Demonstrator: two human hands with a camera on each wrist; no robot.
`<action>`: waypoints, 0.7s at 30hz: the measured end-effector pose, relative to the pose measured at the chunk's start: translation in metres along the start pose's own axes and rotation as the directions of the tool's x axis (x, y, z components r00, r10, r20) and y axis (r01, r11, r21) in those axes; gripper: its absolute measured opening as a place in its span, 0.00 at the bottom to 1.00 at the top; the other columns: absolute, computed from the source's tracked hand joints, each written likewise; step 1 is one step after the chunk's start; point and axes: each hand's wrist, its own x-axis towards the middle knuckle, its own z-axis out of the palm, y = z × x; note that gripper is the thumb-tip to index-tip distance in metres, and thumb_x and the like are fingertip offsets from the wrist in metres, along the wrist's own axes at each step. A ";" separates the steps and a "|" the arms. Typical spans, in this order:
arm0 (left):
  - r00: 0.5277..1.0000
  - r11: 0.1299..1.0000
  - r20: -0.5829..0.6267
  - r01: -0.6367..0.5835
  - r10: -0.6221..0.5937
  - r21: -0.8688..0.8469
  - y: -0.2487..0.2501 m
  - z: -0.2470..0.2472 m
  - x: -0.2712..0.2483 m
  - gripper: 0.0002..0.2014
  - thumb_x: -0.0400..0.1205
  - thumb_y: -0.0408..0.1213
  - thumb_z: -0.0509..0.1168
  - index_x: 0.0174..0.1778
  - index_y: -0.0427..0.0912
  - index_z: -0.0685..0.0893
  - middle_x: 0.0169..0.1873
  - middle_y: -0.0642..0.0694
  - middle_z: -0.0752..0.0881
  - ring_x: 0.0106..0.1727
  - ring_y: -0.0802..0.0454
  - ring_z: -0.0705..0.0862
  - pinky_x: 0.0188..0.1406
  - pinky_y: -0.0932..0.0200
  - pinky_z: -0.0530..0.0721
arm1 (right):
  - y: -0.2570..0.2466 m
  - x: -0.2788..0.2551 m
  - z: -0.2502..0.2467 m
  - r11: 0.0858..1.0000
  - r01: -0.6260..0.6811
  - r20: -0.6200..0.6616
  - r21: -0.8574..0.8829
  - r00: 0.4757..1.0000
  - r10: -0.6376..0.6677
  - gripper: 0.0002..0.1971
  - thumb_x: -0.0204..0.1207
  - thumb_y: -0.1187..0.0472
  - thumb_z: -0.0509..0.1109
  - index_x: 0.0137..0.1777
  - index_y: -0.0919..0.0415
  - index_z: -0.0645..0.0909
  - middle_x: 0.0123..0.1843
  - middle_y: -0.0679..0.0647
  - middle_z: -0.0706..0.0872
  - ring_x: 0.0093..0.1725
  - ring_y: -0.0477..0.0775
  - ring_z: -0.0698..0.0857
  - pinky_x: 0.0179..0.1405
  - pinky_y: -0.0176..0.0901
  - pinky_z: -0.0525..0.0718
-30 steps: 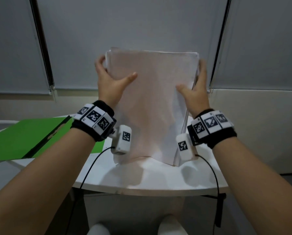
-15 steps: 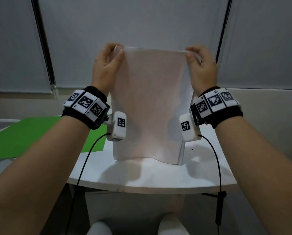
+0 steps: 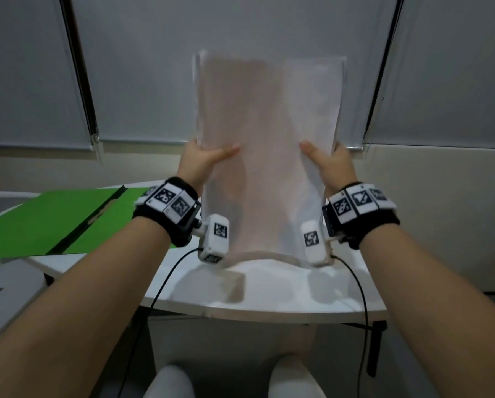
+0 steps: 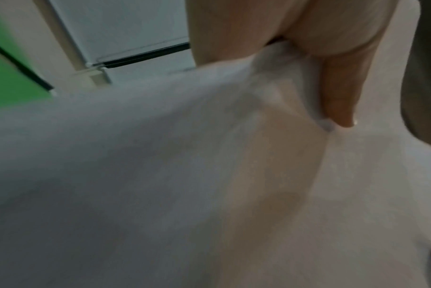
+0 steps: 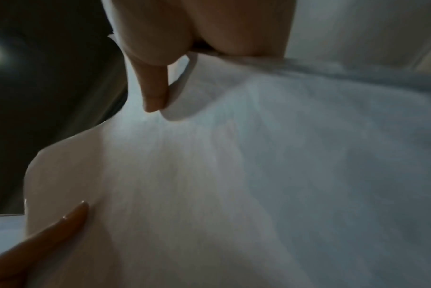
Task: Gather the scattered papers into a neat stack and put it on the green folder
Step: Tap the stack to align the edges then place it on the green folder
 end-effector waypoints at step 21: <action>0.957 0.861 -0.178 -0.113 0.228 0.496 0.009 -0.036 0.019 0.62 0.55 0.46 0.83 0.81 0.45 0.53 0.78 0.40 0.60 0.81 0.43 0.59 0.82 0.47 0.57 | -0.009 0.014 -0.008 0.867 0.263 0.154 -0.424 0.964 -0.217 0.10 0.70 0.60 0.77 0.48 0.64 0.86 0.38 0.52 0.85 0.31 0.34 0.82 0.40 0.35 0.81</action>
